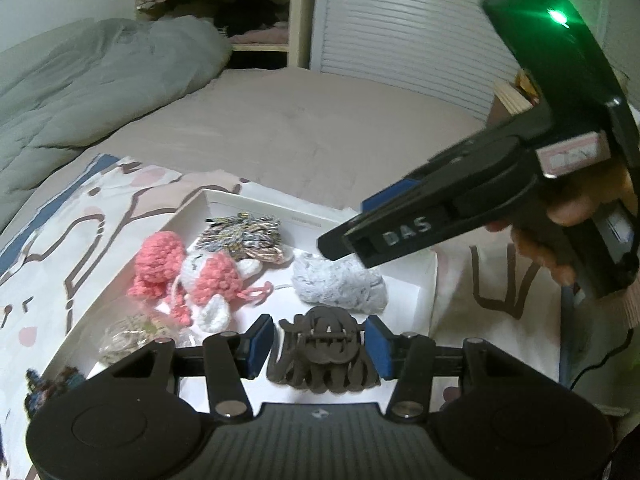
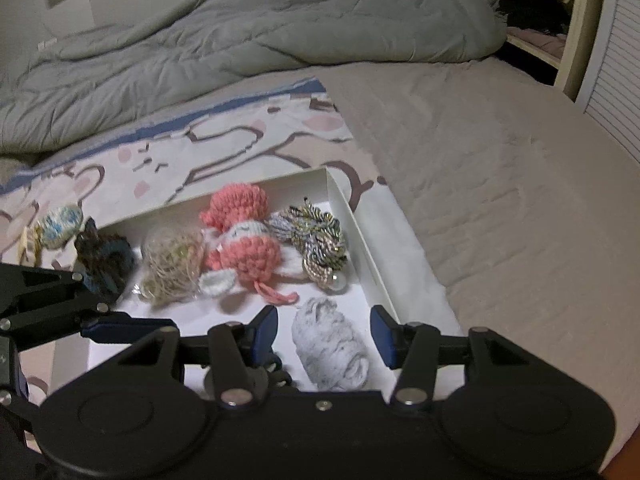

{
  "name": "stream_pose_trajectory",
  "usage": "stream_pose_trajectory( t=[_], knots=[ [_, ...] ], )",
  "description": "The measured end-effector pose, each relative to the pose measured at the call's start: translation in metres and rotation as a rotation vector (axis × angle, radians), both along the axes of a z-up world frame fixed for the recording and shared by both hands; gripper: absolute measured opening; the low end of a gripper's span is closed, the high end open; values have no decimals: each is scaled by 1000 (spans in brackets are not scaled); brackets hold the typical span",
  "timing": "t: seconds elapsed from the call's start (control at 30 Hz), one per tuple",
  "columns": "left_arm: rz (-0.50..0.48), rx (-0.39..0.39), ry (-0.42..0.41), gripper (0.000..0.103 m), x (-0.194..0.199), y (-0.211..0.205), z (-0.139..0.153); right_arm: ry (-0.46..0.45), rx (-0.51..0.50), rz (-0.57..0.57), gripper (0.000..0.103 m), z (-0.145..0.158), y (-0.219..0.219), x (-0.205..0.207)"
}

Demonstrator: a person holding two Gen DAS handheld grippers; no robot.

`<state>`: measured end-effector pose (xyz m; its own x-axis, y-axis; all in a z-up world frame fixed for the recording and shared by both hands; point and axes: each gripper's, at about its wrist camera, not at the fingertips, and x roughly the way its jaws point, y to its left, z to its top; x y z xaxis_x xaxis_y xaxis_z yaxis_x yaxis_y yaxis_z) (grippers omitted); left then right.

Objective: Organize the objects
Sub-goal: 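Lower lacy piece into the box opening right tool while left releases the claw clip there, then withdraw both open tools up and away from the white box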

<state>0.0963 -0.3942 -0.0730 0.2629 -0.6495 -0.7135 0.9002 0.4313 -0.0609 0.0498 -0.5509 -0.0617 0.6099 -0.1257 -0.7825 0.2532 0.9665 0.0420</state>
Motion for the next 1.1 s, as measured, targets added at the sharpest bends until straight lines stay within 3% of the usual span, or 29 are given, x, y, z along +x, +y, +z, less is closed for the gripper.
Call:
stream_pose_trajectory(
  t=[0.27, 0.37, 0.6, 0.93, 1.1],
  knots=[
    [109, -43, 17, 51, 1, 25, 20, -71, 35, -20, 55, 22, 5, -12],
    [157, -52, 18, 52, 1, 33, 28, -91, 28, -30, 61, 29, 9, -16],
    [292, -65, 46, 68, 10, 58, 36, -121, 20, -43, 71, 40, 17, -25],
    [468, -114, 63, 102, 22, 95, 44, -137, -14, -53, 82, 45, 25, -34],
    [535, -127, 78, 103, 28, 109, 43, -138, -19, -48, 89, 47, 29, -36]
  ],
)
